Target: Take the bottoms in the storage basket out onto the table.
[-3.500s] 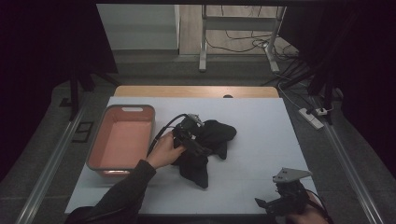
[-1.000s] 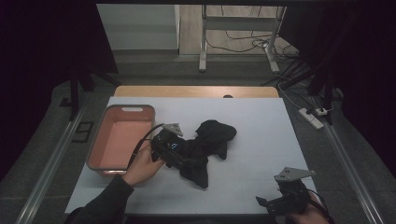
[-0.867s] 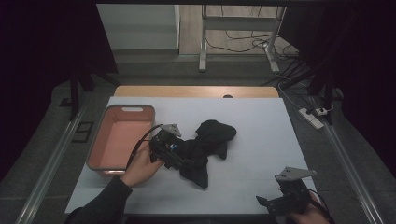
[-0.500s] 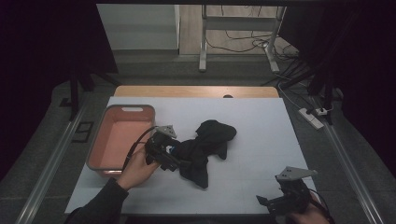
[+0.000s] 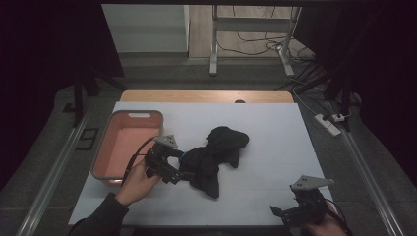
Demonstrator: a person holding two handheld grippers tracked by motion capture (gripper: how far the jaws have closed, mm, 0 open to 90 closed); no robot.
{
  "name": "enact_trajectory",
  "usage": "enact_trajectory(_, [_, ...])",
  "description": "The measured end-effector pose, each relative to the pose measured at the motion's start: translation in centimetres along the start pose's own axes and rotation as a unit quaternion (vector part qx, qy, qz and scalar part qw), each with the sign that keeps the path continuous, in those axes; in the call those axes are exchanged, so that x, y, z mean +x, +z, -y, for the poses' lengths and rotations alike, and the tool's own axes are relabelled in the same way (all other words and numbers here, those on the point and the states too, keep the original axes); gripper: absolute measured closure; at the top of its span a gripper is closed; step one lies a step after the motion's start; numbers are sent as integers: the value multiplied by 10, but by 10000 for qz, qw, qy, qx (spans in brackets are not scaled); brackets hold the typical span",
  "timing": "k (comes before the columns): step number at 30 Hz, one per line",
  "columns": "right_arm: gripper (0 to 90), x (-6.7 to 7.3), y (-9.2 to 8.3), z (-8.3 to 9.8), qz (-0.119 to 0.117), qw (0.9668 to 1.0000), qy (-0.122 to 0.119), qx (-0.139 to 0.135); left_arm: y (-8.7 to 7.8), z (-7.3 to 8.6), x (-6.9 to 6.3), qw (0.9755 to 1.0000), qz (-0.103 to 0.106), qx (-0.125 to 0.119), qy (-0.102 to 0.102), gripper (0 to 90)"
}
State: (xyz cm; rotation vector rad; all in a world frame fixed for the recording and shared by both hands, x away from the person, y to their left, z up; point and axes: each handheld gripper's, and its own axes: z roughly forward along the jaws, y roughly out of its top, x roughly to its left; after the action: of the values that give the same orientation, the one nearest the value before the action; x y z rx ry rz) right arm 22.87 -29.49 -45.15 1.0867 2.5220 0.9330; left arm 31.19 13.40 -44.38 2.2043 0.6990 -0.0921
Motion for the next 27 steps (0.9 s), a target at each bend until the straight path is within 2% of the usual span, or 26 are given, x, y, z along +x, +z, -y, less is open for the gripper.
enact_trajectory(12, [13,0,0,0,4,10000,2,1,-5,10,-3,9999,-19,-71,-68,11])
enact_trajectory(27, [13,0,0,0,-4,10000,-8,23,-16,30,-5,9997,-58,-162,-184,11])
